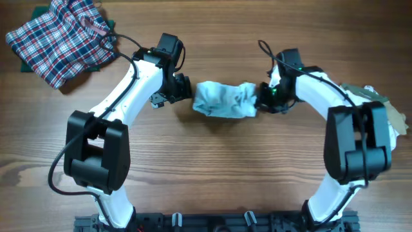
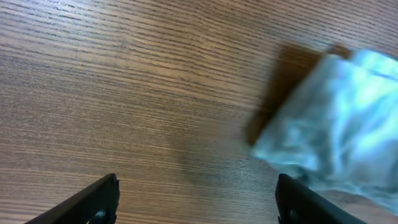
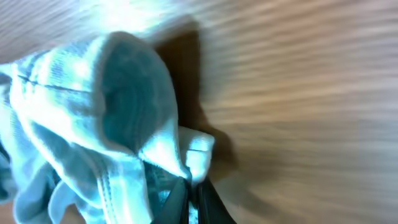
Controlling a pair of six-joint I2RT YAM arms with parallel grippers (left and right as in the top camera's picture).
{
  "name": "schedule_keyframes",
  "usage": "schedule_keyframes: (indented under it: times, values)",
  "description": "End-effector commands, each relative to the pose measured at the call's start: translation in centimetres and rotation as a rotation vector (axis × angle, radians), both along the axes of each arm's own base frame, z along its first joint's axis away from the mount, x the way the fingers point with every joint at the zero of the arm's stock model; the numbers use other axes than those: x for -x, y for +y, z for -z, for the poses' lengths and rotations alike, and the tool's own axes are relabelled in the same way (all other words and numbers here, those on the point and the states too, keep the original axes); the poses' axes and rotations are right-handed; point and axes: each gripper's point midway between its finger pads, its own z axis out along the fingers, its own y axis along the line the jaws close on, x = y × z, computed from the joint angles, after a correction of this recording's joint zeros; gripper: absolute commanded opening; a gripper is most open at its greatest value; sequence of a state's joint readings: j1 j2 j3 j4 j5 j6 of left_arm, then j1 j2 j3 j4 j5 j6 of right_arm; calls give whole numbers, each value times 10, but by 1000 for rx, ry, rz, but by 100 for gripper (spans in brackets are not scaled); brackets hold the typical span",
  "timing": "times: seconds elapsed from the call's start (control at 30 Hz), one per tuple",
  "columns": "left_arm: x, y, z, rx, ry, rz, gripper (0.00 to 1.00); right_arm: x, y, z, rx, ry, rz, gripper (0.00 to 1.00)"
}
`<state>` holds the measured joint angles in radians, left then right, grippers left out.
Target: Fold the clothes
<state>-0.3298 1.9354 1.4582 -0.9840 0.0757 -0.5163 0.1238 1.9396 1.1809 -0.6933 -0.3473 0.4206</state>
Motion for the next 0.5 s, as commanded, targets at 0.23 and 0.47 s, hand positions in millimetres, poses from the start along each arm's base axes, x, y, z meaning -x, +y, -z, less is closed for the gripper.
schedule_keyframes:
  times: [0.23, 0.47]
  values:
    - [-9, -1, -13, 3, -56, 13, 81, -8, -26, -67, 129, -147, -16, 4]
    - [-14, -2, -13, 9, -74, 13, 81, -14, -8, -75, 28, -175, -31, 4]
